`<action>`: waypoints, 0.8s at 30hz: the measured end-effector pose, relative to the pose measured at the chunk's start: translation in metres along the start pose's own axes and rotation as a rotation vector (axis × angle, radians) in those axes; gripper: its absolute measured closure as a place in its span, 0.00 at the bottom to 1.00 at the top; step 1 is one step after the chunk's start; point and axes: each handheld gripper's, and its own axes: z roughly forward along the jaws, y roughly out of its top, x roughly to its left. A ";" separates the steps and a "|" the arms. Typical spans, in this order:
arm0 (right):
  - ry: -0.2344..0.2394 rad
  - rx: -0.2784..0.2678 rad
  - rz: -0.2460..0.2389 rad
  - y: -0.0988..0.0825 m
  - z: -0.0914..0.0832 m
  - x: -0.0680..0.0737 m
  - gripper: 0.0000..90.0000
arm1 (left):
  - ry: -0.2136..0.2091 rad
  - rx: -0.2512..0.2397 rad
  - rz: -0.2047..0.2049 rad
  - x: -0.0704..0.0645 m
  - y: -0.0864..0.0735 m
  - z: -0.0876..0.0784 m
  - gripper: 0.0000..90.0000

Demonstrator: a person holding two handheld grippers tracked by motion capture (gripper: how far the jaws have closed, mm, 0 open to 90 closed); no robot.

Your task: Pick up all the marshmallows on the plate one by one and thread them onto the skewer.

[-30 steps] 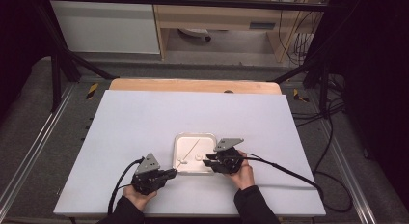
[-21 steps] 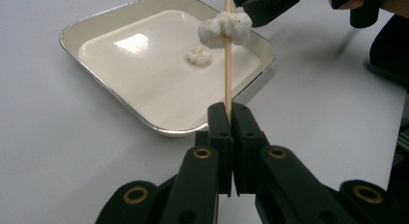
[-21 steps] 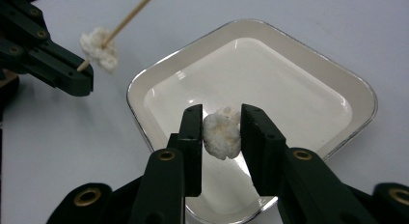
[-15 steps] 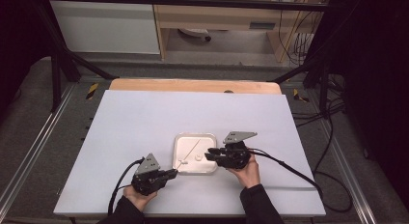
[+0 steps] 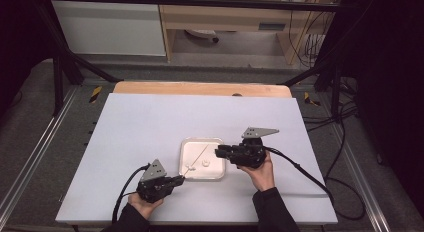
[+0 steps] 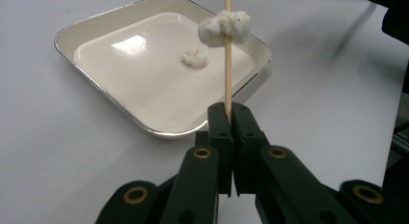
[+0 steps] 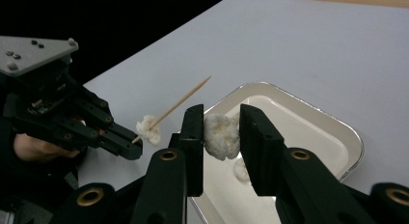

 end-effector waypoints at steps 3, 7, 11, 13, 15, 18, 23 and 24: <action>0.011 -0.024 0.017 0.004 -0.004 -0.001 0.81 | -0.001 0.000 0.002 0.000 0.000 0.000 0.98; 0.030 -0.061 0.046 0.009 -0.009 -0.002 0.81 | -0.003 -0.003 0.005 -0.001 0.000 0.000 0.98; 0.047 -0.092 0.078 0.013 -0.011 -0.004 0.81 | -0.006 -0.006 0.004 -0.001 0.000 0.000 0.98; 0.058 -0.105 0.092 0.015 -0.012 -0.006 0.81 | -0.009 -0.006 0.006 -0.002 0.000 0.000 0.98; 0.065 -0.113 0.103 0.016 -0.011 -0.007 0.81 | -0.009 -0.009 0.006 -0.002 0.000 0.000 0.98; 0.077 -0.118 0.122 0.017 -0.009 -0.008 0.81 | -0.011 -0.012 0.007 -0.003 0.000 0.000 0.98; 0.097 -0.119 0.145 0.016 -0.001 -0.011 0.81 | -0.013 -0.013 0.008 -0.003 0.000 0.000 0.98; 0.105 -0.121 0.153 0.016 0.000 -0.011 0.81 | -0.014 -0.013 0.007 -0.003 0.001 0.000 0.98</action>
